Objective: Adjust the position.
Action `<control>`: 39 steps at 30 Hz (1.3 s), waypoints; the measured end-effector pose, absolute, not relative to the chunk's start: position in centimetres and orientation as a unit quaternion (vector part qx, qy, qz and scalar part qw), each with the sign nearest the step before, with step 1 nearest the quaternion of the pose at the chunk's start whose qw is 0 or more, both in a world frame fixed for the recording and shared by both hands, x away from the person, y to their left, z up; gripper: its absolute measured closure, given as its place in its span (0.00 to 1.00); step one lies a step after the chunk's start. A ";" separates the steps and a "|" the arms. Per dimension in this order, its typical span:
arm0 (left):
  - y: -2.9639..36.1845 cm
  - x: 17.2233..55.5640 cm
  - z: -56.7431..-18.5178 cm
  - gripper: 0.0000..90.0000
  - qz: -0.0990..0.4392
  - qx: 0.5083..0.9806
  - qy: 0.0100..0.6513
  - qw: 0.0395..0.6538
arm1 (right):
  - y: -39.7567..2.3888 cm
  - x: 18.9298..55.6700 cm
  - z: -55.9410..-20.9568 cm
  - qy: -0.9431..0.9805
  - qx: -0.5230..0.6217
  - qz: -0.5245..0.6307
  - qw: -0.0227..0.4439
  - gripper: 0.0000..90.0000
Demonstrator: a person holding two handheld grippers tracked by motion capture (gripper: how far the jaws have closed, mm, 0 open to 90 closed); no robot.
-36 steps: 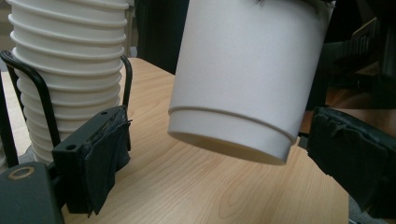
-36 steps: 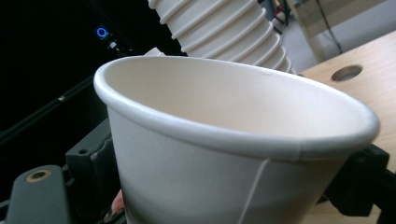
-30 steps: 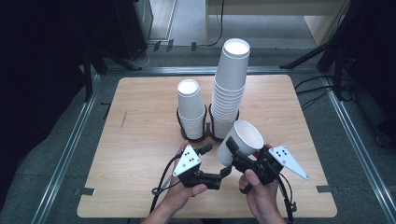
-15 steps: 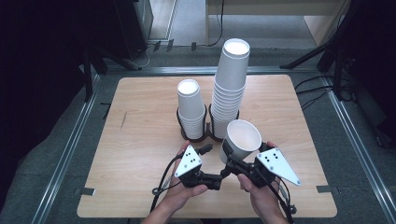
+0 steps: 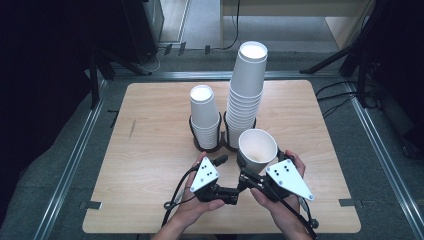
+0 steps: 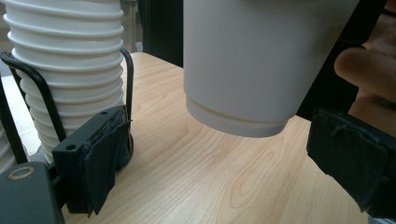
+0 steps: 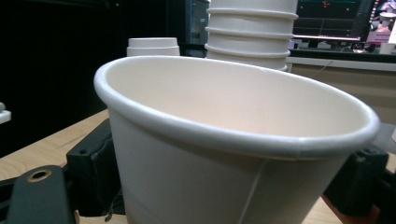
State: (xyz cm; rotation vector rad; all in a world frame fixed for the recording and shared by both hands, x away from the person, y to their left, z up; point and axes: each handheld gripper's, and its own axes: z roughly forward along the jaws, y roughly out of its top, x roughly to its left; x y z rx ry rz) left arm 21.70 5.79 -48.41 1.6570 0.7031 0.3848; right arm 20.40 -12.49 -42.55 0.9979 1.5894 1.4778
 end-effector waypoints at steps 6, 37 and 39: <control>5.6 21.5 -48.4 0.08 0.177 0.719 0.297 0.603 | -12.2 20.1 -42.4 0.630 0.372 0.574 0.368 0.16; 5.2 20.7 -48.0 0.24 0.214 0.710 0.270 0.615 | -11.4 19.9 -43.0 0.658 0.345 0.595 0.307 0.15; 5.3 20.7 -48.0 0.25 0.215 0.710 0.268 0.615 | -11.5 19.9 -43.0 0.657 0.347 0.597 0.303 0.15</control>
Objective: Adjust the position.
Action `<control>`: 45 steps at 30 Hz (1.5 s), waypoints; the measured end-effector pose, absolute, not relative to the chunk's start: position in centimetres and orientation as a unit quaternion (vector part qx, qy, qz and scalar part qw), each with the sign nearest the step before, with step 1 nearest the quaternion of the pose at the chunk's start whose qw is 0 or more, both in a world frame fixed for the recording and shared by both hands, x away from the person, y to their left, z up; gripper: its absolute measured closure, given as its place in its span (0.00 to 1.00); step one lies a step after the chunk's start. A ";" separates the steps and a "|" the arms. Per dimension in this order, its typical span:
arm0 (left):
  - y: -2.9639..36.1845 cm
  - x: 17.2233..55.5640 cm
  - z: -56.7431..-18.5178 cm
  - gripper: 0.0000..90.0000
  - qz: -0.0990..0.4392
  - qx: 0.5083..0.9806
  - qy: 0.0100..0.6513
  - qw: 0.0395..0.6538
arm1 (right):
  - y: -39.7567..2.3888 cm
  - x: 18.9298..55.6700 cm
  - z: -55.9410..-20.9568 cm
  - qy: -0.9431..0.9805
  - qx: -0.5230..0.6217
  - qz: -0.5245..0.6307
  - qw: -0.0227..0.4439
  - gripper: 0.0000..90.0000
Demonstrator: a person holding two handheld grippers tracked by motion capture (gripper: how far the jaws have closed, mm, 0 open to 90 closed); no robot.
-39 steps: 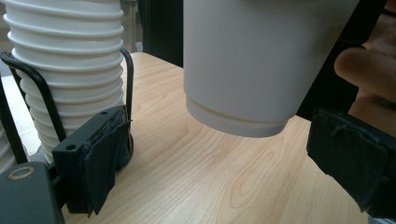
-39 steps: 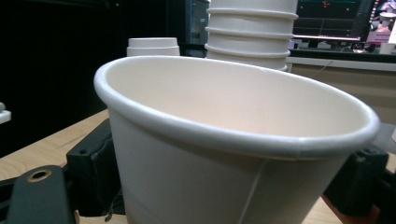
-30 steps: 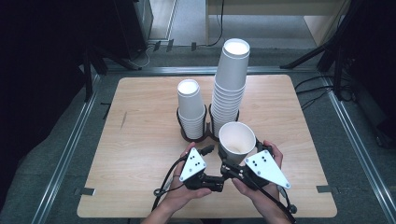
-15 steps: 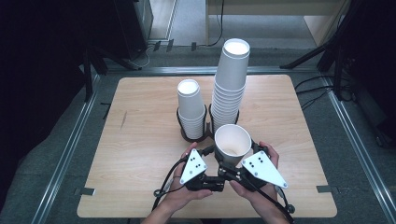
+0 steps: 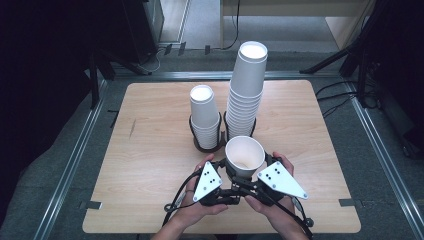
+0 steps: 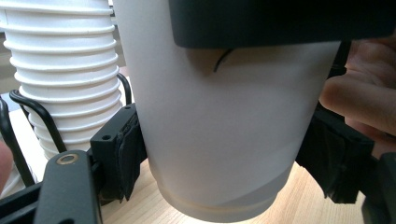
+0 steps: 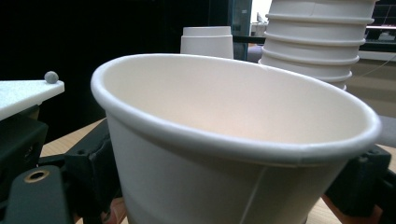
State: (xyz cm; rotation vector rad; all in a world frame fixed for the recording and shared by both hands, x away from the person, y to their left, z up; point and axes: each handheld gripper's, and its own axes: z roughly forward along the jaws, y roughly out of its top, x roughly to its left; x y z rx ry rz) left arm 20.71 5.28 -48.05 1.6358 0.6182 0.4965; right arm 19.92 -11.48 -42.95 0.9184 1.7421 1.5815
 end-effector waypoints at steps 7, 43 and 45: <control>5.2 20.5 -48.0 0.26 0.221 0.708 0.267 0.615 | -11.5 19.9 -42.9 0.655 0.344 0.600 0.303 0.13; 6.8 21.4 -48.5 0.09 0.194 0.713 0.301 0.603 | -15.8 22.3 -41.3 0.589 0.364 0.608 0.389 0.15; 7.1 21.5 -48.5 0.09 0.196 0.711 0.306 0.603 | -16.5 22.8 -41.3 0.584 0.371 0.607 0.391 0.15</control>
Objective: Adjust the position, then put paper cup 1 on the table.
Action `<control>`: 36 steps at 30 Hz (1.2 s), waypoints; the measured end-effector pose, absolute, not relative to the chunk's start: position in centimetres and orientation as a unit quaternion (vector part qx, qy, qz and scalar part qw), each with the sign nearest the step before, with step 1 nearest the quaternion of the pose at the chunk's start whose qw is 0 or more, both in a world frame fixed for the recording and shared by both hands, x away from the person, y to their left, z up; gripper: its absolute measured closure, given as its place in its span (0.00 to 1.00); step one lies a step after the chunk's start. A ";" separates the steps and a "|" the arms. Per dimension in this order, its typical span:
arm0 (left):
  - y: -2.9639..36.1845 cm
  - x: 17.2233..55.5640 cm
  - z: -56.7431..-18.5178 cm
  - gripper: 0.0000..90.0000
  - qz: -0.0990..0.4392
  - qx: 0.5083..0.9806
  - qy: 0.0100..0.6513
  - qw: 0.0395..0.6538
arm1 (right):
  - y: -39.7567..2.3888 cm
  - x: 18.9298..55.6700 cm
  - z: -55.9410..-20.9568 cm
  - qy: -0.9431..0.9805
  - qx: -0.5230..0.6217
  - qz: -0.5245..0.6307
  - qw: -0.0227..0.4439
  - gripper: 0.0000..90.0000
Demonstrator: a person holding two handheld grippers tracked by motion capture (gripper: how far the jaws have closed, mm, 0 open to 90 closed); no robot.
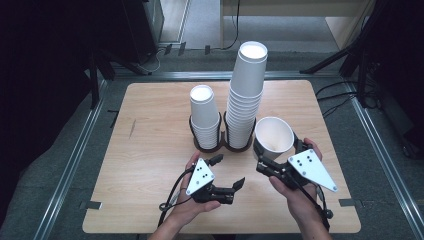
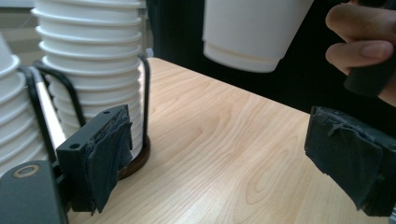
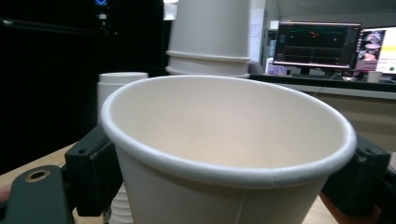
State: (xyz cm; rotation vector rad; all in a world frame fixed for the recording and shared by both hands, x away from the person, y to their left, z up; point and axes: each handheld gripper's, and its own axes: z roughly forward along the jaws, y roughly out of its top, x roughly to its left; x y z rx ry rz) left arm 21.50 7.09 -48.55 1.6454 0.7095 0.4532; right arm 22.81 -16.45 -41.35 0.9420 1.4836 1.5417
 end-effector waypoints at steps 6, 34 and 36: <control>7.9 21.7 -48.5 0.09 0.204 0.703 0.320 0.602 | -18.3 24.5 -41.8 0.577 0.385 0.584 0.421 0.15; 9.0 22.2 -48.8 0.09 0.216 0.698 0.342 0.591 | -23.3 30.5 -47.9 0.574 0.427 0.515 0.472 0.14; 9.0 22.2 -48.9 0.09 0.216 0.699 0.342 0.590 | -23.6 30.8 -48.1 0.569 0.431 0.515 0.475 0.14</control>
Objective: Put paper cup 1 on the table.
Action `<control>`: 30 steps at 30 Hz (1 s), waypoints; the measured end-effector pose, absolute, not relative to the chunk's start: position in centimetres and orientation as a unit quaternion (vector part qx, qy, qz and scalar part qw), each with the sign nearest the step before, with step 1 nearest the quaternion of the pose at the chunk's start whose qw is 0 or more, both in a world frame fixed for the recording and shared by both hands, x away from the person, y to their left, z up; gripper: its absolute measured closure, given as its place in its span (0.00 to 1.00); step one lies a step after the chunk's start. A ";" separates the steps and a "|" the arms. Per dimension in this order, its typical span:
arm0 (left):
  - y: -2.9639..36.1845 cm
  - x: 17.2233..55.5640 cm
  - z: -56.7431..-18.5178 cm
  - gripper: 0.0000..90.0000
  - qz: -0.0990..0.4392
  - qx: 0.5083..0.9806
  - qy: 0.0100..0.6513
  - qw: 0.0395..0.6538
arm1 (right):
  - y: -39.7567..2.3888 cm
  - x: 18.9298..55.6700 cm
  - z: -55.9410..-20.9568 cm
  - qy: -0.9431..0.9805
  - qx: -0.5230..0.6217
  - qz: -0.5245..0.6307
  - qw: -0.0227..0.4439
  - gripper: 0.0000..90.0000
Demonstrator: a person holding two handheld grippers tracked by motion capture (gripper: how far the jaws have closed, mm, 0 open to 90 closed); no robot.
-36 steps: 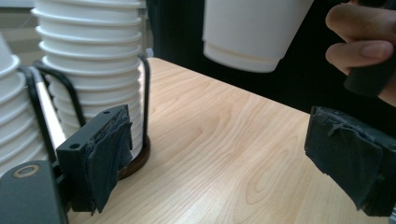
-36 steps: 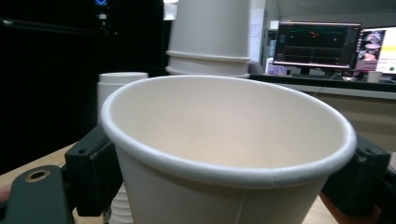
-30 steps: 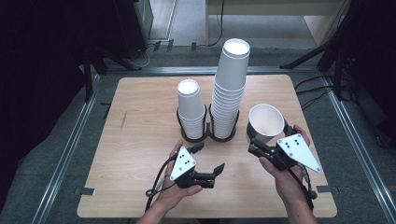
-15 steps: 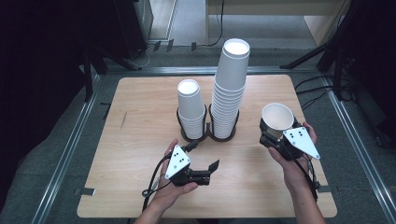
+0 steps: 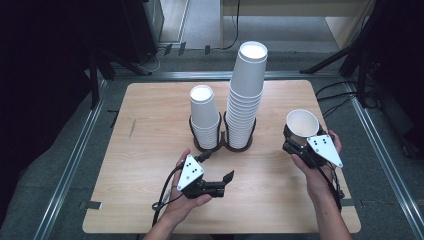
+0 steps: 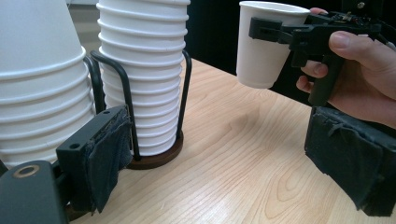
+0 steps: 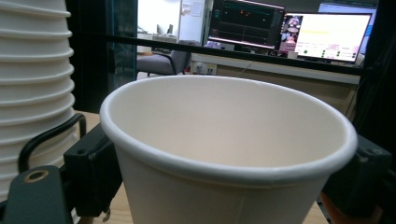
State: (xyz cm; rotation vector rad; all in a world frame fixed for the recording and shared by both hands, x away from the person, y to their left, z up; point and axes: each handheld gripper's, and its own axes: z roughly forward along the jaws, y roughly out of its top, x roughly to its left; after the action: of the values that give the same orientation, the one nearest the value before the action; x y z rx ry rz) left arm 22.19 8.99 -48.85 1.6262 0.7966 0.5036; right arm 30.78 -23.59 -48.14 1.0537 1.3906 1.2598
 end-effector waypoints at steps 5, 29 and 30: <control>9.0 22.3 -49.0 0.09 0.214 0.698 0.346 0.589 | -24.1 31.5 -48.7 0.562 0.443 0.512 0.476 0.14; 9.1 22.6 -49.4 0.09 0.206 0.699 0.353 0.586 | -24.4 37.7 -51.5 0.548 0.481 0.503 0.464 0.14; 9.1 22.6 -49.4 0.09 0.206 0.700 0.352 0.586 | -24.4 38.0 -51.7 0.550 0.482 0.502 0.463 0.14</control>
State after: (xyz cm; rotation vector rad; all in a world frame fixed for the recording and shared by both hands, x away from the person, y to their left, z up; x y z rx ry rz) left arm 22.63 9.05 -49.43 1.6311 0.8212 0.4807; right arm 37.96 -24.42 -51.69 1.1848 1.3517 1.2334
